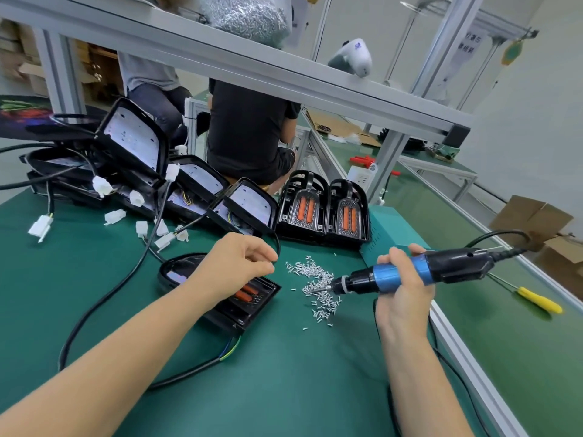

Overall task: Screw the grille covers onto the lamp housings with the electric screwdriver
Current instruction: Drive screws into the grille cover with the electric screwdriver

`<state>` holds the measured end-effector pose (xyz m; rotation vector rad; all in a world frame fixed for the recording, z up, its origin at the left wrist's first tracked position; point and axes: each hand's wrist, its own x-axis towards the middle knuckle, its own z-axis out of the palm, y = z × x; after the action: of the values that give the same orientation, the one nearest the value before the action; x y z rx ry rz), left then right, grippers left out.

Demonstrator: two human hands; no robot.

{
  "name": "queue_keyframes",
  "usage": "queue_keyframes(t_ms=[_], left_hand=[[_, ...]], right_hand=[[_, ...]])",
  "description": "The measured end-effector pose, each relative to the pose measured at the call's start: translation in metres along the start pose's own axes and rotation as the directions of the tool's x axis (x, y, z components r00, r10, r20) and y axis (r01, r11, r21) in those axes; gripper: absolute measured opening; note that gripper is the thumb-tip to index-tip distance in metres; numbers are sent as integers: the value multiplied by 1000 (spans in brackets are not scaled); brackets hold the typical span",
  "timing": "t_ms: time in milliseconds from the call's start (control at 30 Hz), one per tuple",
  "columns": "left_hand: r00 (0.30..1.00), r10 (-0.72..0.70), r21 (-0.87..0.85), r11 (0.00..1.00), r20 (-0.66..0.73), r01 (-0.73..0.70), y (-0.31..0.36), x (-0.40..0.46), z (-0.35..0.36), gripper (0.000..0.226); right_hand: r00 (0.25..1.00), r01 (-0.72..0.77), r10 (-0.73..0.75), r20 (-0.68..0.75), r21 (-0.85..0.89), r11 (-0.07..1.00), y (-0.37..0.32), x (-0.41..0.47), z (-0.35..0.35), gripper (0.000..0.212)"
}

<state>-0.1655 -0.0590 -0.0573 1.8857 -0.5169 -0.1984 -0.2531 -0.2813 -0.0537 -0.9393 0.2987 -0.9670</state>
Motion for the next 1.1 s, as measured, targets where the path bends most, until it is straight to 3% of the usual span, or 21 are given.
queue_keyframes(t_ms=[200,367,533,700,833,967,1100], left_hand=[[986,-25,158,987,165,-1,14,7,25,20],[935,-158,299,952,317,60,30,24,53,46],[943,-203,377,922,264,93,33,36,65,15],[953,-215,430,897,215,106,32,38,62,24],[938,-179,316,945,298,80,31,34,62,48],[928,-178,237,966,328,102,32,34,71,37],[941,-212,306,944,263,127,29,37,74,19]], right_hand=[[1000,-3,1,29,63,998,-10,0,4,27],[998,8,-16,61,134,991,-14,0,9,27],[998,10,-21,66,169,985,-19,3,6,27],[999,33,-37,24,152,988,-25,7,-1,27],[999,32,-36,21,160,987,-24,7,-3,27],[999,27,-33,34,172,985,-19,4,0,28],[998,30,-38,45,166,986,-19,4,1,28]])
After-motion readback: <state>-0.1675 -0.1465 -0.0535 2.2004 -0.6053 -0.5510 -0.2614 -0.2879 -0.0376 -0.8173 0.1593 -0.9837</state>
